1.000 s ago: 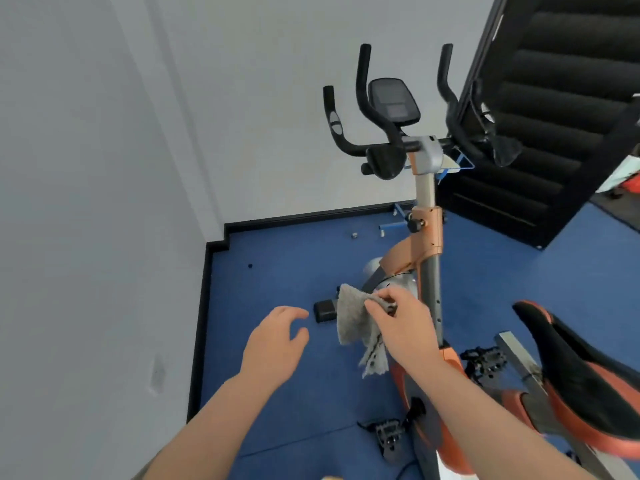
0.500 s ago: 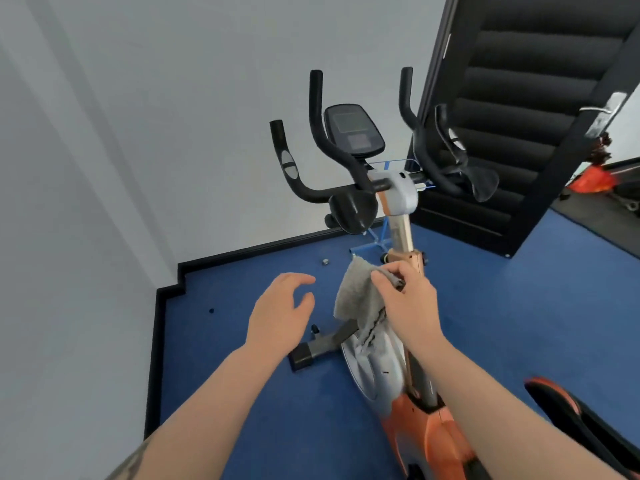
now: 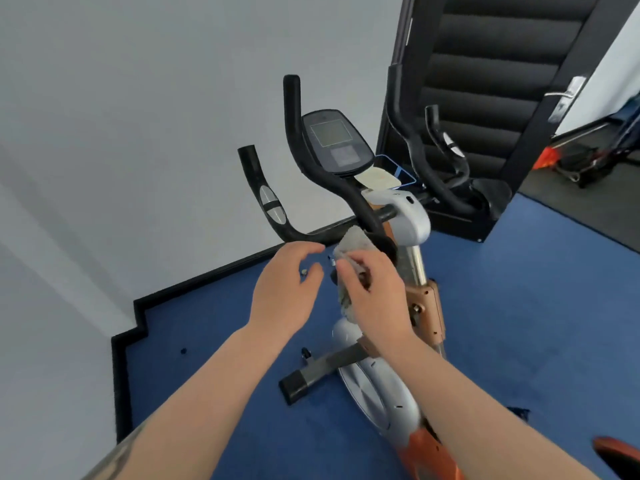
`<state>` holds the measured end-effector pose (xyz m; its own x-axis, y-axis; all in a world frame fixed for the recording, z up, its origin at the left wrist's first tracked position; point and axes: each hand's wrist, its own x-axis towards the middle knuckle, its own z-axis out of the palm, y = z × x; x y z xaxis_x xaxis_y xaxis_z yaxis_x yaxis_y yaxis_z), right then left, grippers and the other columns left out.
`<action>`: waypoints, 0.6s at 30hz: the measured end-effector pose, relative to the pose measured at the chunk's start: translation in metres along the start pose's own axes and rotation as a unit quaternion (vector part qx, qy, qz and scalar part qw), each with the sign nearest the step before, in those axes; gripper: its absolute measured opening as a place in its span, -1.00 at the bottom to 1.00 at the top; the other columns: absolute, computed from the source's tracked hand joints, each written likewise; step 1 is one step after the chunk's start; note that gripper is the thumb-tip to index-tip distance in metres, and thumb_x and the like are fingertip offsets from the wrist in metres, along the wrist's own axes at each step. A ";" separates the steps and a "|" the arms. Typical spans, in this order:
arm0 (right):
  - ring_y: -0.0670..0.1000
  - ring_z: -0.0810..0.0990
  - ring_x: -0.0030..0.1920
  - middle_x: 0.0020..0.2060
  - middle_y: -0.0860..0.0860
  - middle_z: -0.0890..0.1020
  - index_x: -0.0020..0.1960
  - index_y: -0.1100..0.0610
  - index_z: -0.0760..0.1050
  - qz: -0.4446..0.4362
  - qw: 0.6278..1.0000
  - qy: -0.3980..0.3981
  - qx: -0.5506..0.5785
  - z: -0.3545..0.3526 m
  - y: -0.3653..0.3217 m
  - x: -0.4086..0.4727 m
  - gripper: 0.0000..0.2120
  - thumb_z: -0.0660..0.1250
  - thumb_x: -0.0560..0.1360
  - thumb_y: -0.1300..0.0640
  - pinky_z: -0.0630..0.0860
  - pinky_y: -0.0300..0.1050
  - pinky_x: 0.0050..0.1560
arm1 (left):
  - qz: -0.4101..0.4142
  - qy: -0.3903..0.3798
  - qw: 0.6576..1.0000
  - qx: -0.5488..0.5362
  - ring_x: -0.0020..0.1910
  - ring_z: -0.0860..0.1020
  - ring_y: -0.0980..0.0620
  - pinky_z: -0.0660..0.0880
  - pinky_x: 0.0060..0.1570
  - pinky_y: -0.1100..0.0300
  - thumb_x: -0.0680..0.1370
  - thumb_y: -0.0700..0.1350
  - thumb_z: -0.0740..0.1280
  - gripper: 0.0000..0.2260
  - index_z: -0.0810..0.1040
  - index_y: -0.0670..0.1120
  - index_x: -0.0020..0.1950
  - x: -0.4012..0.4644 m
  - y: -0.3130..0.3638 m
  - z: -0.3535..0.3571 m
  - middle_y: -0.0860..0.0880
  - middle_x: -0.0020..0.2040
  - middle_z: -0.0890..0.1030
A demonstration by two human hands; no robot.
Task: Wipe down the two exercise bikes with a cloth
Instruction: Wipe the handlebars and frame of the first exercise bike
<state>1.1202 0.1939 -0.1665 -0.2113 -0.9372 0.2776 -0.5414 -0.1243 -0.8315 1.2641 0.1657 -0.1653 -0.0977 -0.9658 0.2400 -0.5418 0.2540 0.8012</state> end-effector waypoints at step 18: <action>-0.21 0.59 0.01 -0.07 -0.21 0.63 0.04 -0.02 0.66 0.028 0.998 0.041 0.039 0.001 0.010 0.017 -0.84 0.45 0.47 0.11 0.52 -0.27 0.08 | -0.041 0.010 0.994 -0.096 0.13 0.51 0.33 0.34 0.02 0.56 0.63 -0.14 0.21 -0.75 0.58 0.11 0.21 0.013 -0.010 0.027 0.24 0.12 0.60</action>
<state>1.1124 0.1760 -0.1705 -0.3071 -0.9141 0.2648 -0.4630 -0.0996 -0.8808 1.2458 0.1493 -0.1847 -0.0427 -0.9829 0.1789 -0.3771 0.1817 0.9082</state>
